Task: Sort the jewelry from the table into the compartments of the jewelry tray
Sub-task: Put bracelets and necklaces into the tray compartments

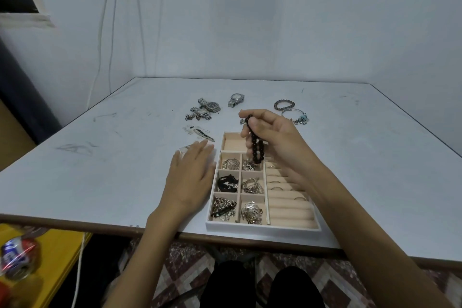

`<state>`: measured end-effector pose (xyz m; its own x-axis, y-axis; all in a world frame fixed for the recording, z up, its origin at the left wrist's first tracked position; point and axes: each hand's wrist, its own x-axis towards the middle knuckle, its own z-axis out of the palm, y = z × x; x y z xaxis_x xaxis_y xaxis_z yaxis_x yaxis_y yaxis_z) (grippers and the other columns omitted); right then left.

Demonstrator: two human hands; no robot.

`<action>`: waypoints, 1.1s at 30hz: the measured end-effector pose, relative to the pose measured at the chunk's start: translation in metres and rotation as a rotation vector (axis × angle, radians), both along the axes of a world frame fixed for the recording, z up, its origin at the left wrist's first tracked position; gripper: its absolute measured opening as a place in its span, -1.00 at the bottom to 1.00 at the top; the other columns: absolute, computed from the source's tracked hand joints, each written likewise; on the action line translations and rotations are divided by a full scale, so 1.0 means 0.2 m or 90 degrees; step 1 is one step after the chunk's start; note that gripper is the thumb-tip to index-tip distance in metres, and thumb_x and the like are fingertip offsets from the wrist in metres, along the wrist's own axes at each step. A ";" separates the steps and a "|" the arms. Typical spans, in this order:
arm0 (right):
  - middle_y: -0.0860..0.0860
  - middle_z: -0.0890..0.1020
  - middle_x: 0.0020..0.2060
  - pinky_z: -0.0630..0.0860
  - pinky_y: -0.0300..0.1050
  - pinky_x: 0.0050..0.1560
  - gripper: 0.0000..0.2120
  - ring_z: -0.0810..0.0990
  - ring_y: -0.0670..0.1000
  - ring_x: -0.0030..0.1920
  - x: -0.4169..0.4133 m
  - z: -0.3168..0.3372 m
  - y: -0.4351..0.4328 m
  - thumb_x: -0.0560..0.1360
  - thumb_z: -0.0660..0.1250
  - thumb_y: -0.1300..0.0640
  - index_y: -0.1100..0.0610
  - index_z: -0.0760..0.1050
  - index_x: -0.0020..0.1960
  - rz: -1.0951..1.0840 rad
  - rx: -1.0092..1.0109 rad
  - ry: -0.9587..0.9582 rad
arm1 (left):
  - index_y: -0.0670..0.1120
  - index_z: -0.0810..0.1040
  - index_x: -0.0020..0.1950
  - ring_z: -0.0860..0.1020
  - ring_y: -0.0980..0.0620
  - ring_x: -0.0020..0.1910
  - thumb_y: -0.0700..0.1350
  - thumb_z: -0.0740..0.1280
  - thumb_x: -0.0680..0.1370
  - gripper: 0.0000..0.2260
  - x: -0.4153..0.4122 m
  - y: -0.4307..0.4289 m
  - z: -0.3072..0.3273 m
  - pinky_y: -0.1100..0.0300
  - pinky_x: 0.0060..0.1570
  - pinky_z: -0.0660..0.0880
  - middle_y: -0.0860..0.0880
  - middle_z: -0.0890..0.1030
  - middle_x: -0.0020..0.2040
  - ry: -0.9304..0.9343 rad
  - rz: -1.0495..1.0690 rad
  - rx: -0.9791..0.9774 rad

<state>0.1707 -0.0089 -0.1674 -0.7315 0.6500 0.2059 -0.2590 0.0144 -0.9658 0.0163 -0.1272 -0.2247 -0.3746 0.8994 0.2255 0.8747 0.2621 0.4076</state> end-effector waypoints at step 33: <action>0.21 0.66 -0.30 0.62 -0.16 -0.21 -0.90 0.62 -0.01 -0.38 0.09 0.05 0.08 0.42 0.46 0.30 0.16 0.65 -0.09 -0.155 0.246 -0.272 | 0.02 0.02 0.57 -0.06 0.17 0.54 -0.02 -0.10 0.68 -0.57 0.02 0.00 0.01 0.12 0.50 -0.18 0.10 0.02 0.57 0.059 -0.005 -0.087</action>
